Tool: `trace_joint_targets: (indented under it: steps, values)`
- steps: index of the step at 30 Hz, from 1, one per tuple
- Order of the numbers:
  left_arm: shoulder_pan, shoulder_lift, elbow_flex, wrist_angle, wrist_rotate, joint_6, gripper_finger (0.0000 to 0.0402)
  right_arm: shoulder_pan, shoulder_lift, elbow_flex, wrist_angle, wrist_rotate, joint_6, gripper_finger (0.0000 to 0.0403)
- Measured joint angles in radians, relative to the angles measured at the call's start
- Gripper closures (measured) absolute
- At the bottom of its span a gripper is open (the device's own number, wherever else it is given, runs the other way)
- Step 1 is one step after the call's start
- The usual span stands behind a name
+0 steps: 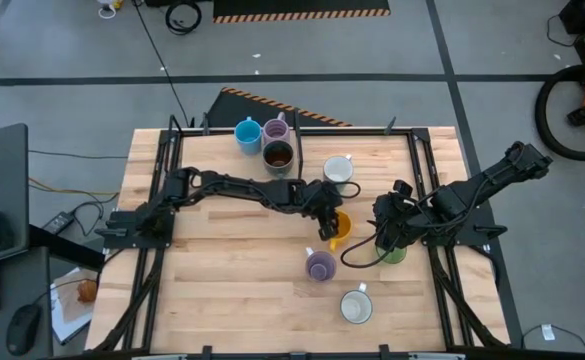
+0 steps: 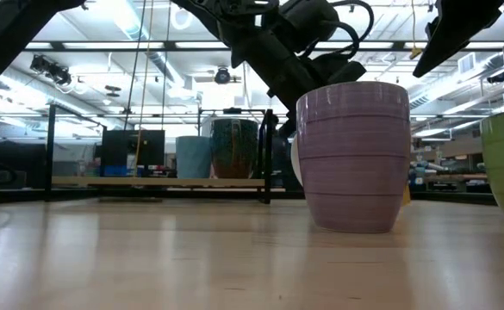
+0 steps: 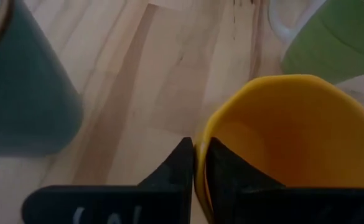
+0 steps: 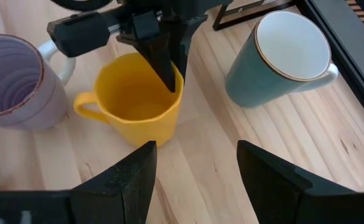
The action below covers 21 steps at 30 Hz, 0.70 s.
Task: Place coffee mugs
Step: Put the yellow mug on the shelf
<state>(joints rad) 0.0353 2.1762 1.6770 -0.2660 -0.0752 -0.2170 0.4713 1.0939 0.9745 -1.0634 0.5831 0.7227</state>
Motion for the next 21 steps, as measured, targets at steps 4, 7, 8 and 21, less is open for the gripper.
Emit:
trace_joint_targets:
  steps: [4,7,8,21]
  values:
    - [0.003,-0.042,-0.001,-0.051,-0.005,0.017,0.0370,0.000,0.000,0.000,0.000,0.000,-0.002,0.0174]
    - [0.008,-0.097,-0.001,-0.129,-0.002,0.023,0.0370,0.000,0.000,0.000,0.000,0.000,-0.009,0.0174]
    - [0.008,-0.114,-0.001,-0.153,0.000,0.023,0.0370,0.000,0.000,0.000,0.000,0.000,-0.009,0.0174]
    - [0.005,-0.317,0.001,-0.636,0.010,0.038,0.0370,0.000,0.000,0.000,0.040,0.002,-0.043,0.0174]
